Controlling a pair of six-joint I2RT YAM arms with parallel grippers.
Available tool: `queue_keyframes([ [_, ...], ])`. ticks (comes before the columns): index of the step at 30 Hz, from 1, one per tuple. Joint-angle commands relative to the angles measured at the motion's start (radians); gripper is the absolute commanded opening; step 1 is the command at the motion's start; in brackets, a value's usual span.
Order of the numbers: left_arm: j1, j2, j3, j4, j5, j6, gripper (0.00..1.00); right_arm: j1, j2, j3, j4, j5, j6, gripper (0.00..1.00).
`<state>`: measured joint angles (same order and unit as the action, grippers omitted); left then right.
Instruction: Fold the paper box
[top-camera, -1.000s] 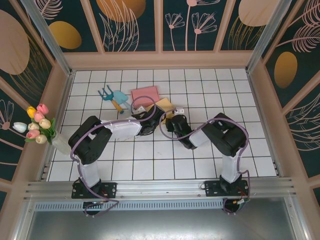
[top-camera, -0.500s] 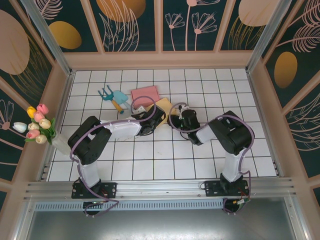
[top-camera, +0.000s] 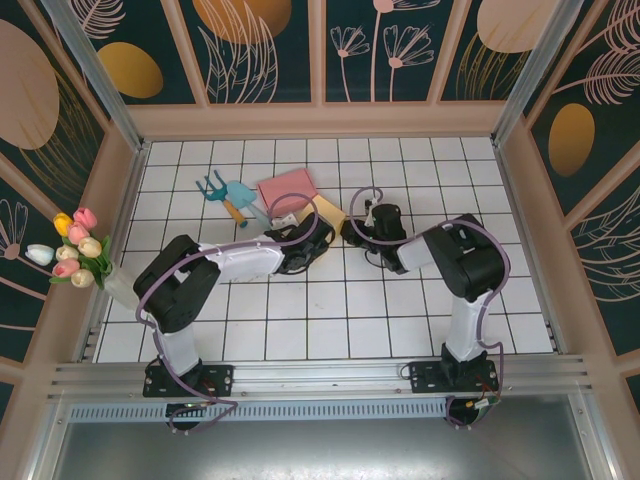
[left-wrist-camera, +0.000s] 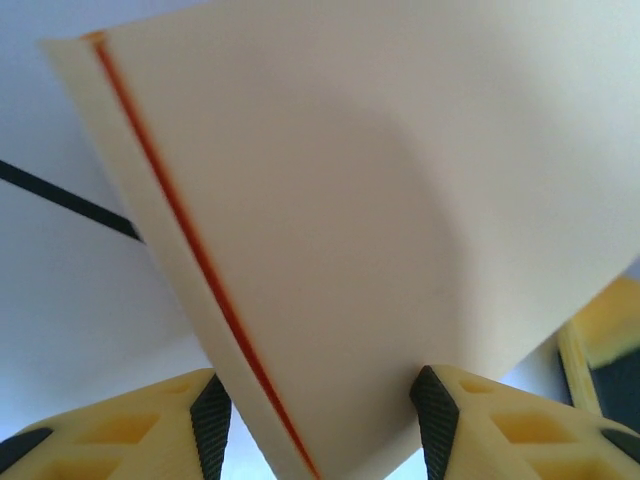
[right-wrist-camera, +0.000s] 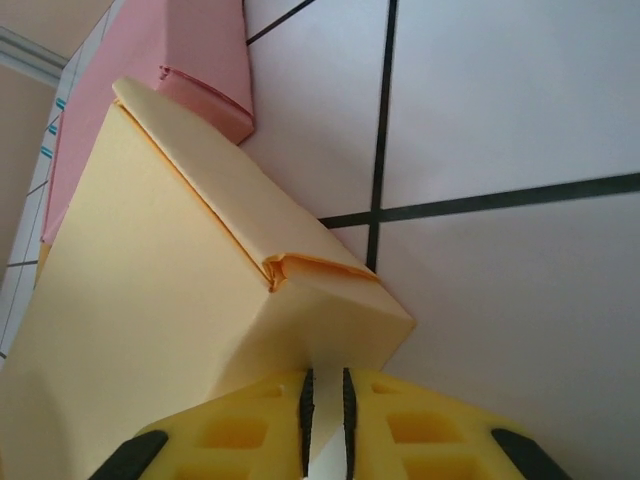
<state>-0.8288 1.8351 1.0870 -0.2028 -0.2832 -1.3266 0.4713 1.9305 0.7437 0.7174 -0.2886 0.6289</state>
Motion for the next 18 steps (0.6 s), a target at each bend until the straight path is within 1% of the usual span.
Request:
queue_keyframes([
  [1,-0.037,0.053,0.007,-0.178,0.101,0.086,0.54,0.011,0.032,-0.002,-0.099,-0.084,0.014,0.19],
  [3,-0.040,0.037,0.011,-0.169,0.109,0.104,0.54,0.007,0.013,-0.010,-0.099,-0.101,0.016,0.19],
  [5,-0.041,0.013,0.008,-0.173,0.104,0.110,0.54,-0.002,-0.022,-0.023,-0.120,-0.088,0.004,0.19],
  [10,-0.040,-0.069,0.001,-0.201,0.023,0.135,0.56,-0.036,-0.114,-0.047,-0.237,-0.031,-0.059,0.19],
  [12,-0.039,-0.099,0.011,-0.216,-0.014,0.149,0.58,-0.047,-0.127,-0.035,-0.298,-0.018,-0.086,0.20],
  [14,-0.035,-0.114,0.028,-0.236,-0.038,0.170,0.59,-0.055,-0.132,-0.032,-0.321,-0.011,-0.092,0.19],
  [16,-0.031,-0.115,0.047,-0.254,-0.035,0.188,0.60,-0.059,-0.128,-0.030,-0.320,-0.017,-0.086,0.19],
  [18,-0.032,-0.115,0.046,-0.227,-0.006,0.222,0.61,-0.059,-0.120,-0.023,-0.319,-0.029,-0.081,0.19],
])
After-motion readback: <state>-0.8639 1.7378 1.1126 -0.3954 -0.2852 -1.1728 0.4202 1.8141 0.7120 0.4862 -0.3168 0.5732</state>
